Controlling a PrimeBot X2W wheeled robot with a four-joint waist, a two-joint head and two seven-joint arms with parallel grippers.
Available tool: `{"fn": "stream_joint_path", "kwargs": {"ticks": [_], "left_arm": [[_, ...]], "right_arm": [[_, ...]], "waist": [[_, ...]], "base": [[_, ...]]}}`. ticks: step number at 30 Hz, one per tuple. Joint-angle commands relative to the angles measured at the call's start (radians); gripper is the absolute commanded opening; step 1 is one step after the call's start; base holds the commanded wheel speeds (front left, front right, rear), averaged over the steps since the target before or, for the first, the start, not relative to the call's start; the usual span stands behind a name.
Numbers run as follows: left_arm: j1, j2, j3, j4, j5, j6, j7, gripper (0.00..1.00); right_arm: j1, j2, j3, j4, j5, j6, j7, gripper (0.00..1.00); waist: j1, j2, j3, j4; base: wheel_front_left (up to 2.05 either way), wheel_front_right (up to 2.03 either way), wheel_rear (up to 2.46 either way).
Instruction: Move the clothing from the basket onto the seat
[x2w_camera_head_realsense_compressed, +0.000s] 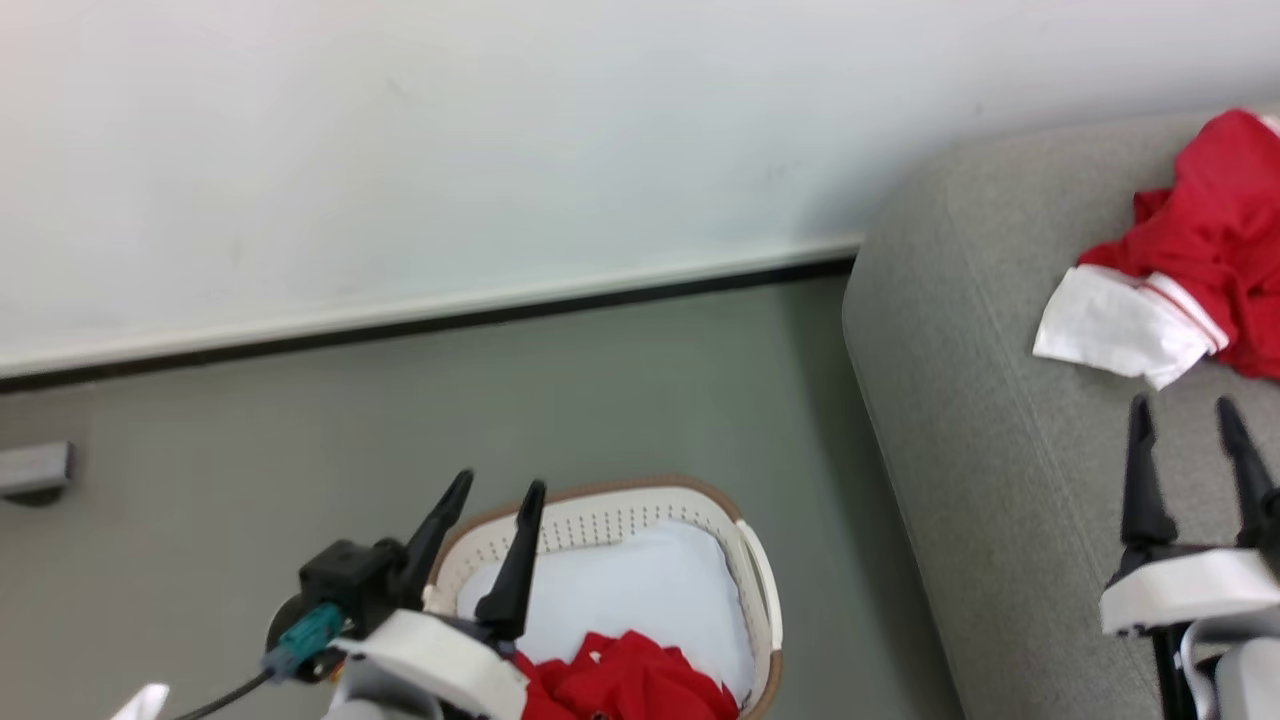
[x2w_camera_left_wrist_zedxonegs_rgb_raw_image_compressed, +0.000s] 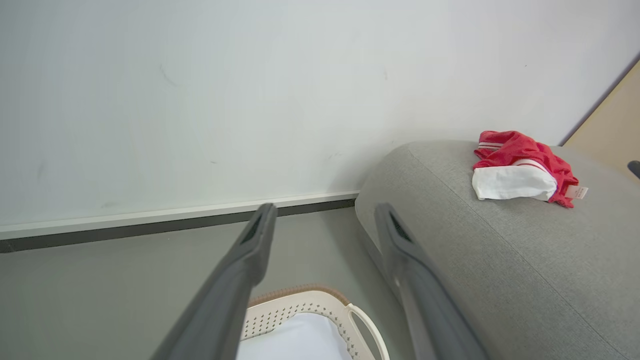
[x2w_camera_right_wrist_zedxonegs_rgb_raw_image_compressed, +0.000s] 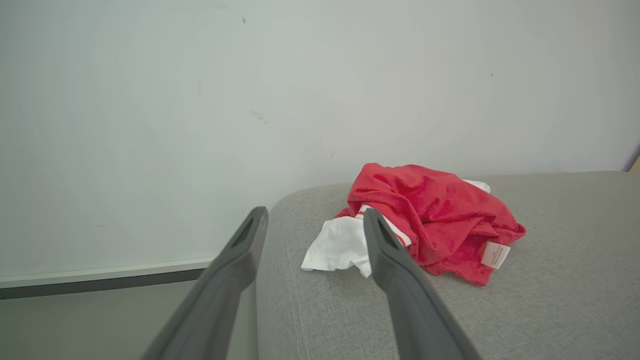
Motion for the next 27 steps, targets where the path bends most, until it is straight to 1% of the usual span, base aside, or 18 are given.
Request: {"fn": "stream_joint_path", "kwargs": {"ticks": [1, 4, 6, 8, 13, 16, 20, 27], "left_arm": [[0.018, 0.005, 0.006, -0.002, 0.012, 0.003, -0.003, 1.0], [0.091, -0.016, 0.077, -0.032, 0.054, 0.025, -0.004, 1.0], [0.144, -0.032, 0.124, -0.049, 0.082, 0.025, -0.003, 1.0], [0.185, -0.055, 0.173, -0.061, 0.111, 0.015, -0.003, 1.0], [0.278, -0.109, 0.276, -0.062, 0.186, -0.018, -0.004, 1.0], [0.316, -0.138, 0.329, -0.052, 0.237, -0.049, -0.004, 1.0], [0.354, -0.164, 0.385, -0.031, 0.294, -0.086, -0.004, 1.0], [0.385, -0.209, 0.474, -0.012, 0.356, -0.139, -0.004, 1.0]], "right_arm": [[0.02, -0.001, 0.004, -0.009, 0.01, -0.003, 0.001, 1.0], [0.083, 0.003, 0.037, -0.044, 0.04, -0.002, 0.001, 1.0], [0.127, 0.006, 0.057, -0.057, 0.064, -0.002, 0.001, 1.0], [0.165, 0.004, 0.069, -0.069, 0.067, -0.002, 0.001, 1.0], [0.236, 0.005, 0.081, -0.095, 0.085, -0.002, 0.001, 1.0], [0.26, 0.004, 0.094, -0.102, 0.091, -0.003, 0.001, 1.0], [0.284, 0.005, 0.128, -0.088, 0.114, -0.002, 0.001, 1.0], [0.313, 0.004, 0.197, -0.039, 0.145, -0.002, 0.001, 1.0]], "waist": [[0.0004, 0.0, -0.05, 0.016], [0.0004, 0.0, -0.093, 0.033], [0.0004, 0.0, -0.118, 0.047], [0.0004, 0.0, -0.14, 0.065], [0.0004, 0.0, -0.181, 0.095], [0.0004, 0.0, -0.194, 0.105], [0.0004, 0.0, -0.217, 0.116], [0.0004, 0.0, -0.236, 0.13]], "base": [[0.0, 0.0, 0.0], [0.0, 0.0, 0.0], [0.0, 0.0, 0.0], [0.0, 0.0, 0.0], [0.0, 0.0, 0.0], [0.0, 0.0, 0.0], [0.0, 0.0, 0.0], [0.0, 0.0, 0.0]]}}
